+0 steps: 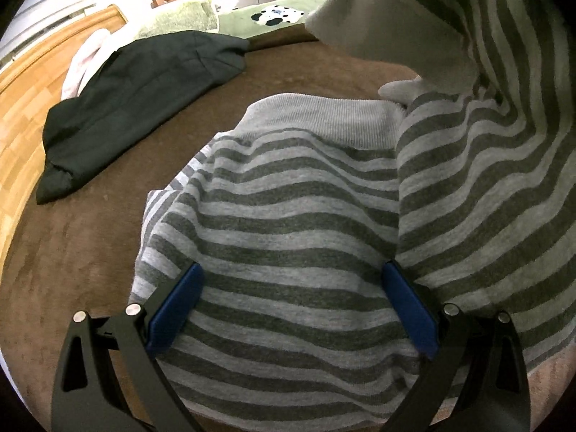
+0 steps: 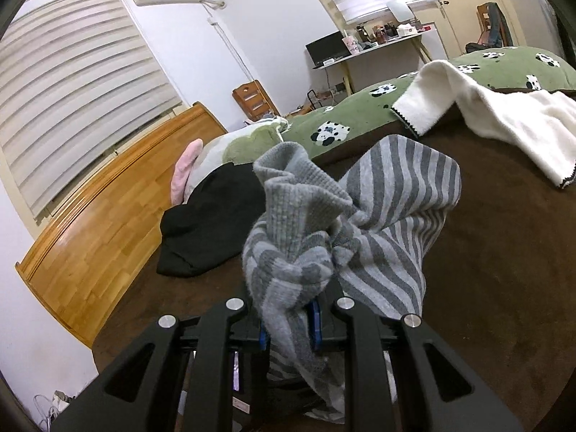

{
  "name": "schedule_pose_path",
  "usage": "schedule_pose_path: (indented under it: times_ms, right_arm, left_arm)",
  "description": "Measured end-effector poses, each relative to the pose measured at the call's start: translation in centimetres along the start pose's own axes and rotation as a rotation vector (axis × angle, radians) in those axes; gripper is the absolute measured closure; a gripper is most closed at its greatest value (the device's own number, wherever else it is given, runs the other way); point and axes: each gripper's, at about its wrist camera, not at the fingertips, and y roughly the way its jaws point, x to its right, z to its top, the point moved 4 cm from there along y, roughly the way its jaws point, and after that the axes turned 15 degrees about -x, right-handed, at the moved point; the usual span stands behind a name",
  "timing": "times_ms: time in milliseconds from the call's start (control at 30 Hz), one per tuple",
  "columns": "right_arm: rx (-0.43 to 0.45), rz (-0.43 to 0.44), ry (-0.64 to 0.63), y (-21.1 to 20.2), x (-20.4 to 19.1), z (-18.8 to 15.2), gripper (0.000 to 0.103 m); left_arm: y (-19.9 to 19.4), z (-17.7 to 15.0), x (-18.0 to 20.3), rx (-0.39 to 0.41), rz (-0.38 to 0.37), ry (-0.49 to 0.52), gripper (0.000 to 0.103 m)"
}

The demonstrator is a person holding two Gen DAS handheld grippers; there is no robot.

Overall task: Fold large clothes
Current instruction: 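Grasp the folded hoodie's side with the right gripper and lift it, then fold the lifted hoodie side over the bundle with the right gripper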

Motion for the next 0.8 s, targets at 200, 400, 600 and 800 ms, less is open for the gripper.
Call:
schedule_pose_path:
  times_ms: [200, 400, 600, 800]
  right_arm:
    - [-0.035, -0.014, -0.039, 1.6, -1.8, 1.1, 0.085]
    - [-0.146, 0.001, -0.142, 5.9, -5.5, 1.5, 0.085]
    - [-0.254, 0.003, -0.178, 10.3, -7.6, -0.3, 0.085]
    - [-0.358, -0.063, -0.219, 14.1, -8.6, -3.3, 0.085]
  left_arm:
    - [-0.8, -0.5, -1.6, 0.008, -0.033, -0.011, 0.008]
    - [-2.9, -1.0, -5.1, 0.015, -0.018, -0.03, 0.007]
    - [-5.2, -2.7, -11.9, 0.02, 0.005, -0.151, 0.007]
    - [-6.6, -4.9, -19.0, 0.026, 0.052, -0.277, 0.007]
